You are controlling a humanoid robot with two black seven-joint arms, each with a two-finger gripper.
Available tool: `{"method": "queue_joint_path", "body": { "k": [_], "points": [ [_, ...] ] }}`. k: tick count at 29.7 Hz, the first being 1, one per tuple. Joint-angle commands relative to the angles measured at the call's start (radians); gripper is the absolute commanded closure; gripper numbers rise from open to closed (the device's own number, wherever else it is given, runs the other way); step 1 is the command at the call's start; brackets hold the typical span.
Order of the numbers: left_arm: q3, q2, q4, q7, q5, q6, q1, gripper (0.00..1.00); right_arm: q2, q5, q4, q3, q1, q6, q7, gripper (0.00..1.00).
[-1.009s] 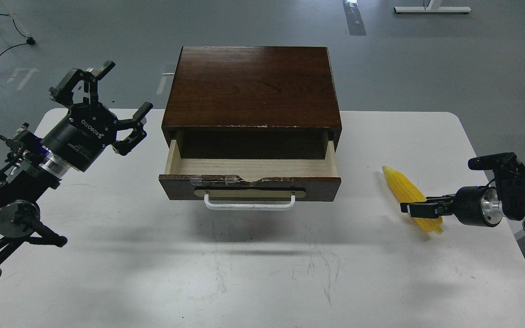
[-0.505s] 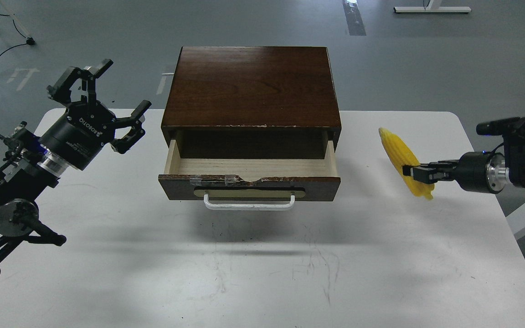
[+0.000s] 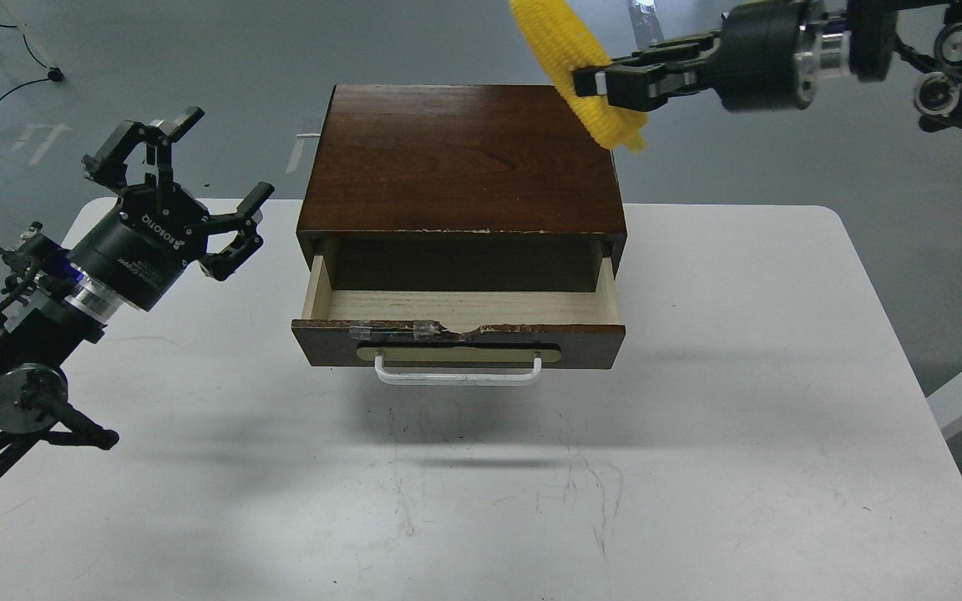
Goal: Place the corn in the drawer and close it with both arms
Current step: 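Lift the corn cob with the right gripper over the open drawer, then lower the corn into the drawer and open the right gripper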
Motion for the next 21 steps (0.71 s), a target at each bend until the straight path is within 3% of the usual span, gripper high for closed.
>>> {"method": "queue_joint_path", "body": {
  "k": [1, 10, 19, 21],
  "points": [
    [0.000, 0.011, -0.003, 0.000, 0.000, 0.000, 0.000, 0.00, 0.123, -0.022, 0.013, -0.061, 0.019, -0.005, 0.000, 0.86],
    [0.002, 0.026, -0.008, 0.000, 0.002, 0.000, 0.000, 0.00, 0.195, -0.229, 0.013, -0.210, 0.019, -0.173, 0.000, 0.82],
    [0.002, 0.024, -0.008, 0.000, 0.002, 0.000, 0.000, 0.00, 0.223, -0.276, 0.015, -0.241, 0.010, -0.181, 0.000, 0.82],
    [0.002, 0.024, -0.008, 0.000, 0.002, 0.000, 0.000, 0.00, 0.226, -0.276, 0.013, -0.244, 0.001, -0.183, 0.000, 0.76]
  ]
}}
